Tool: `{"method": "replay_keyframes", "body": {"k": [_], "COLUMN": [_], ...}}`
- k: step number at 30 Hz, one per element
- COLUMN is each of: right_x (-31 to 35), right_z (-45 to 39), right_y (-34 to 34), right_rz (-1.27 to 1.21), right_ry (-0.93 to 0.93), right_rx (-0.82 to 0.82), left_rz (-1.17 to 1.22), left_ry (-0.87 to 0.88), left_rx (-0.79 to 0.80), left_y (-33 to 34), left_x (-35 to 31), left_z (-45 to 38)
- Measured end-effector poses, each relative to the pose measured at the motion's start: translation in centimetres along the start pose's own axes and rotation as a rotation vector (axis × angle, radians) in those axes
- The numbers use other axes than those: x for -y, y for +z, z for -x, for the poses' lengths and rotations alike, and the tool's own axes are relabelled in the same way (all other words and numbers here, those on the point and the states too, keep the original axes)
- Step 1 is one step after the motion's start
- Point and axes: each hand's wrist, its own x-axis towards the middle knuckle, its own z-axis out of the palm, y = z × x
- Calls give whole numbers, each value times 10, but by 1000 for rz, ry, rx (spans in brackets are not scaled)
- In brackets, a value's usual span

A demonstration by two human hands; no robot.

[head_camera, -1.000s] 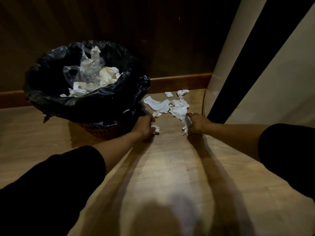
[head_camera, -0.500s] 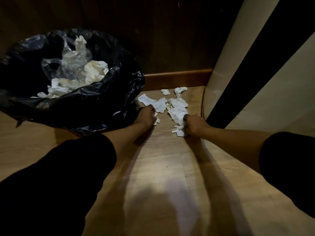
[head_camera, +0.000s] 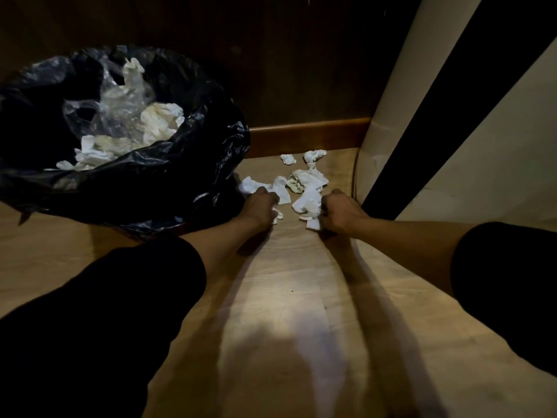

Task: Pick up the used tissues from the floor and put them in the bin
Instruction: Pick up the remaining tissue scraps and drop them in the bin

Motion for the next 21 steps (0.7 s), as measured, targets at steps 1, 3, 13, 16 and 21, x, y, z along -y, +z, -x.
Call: {"method": "replay_keyframes", "body": {"k": [1, 3, 13, 16, 21], "right_x": [1, 3, 21, 21, 12], "right_z": [-2, -6, -44, -37, -6], "right_y": [-2, -5, -11, -2, 5], "right_rz": [-1, 15, 1, -33, -143], "right_ry": [20, 51, -7, -52, -51], "right_rx": [-24, -66, -65, -40, -100], "left_rz": [10, 30, -10, -49, 64], "left_ry": [3, 10, 86, 89, -13], "left_rx": [-20, -48, -69, -47, -96], "left_y": [1, 5, 15, 10, 3], "left_x": [-1, 1, 16, 15, 6], "left_z": [5, 14, 37, 37, 25]}}
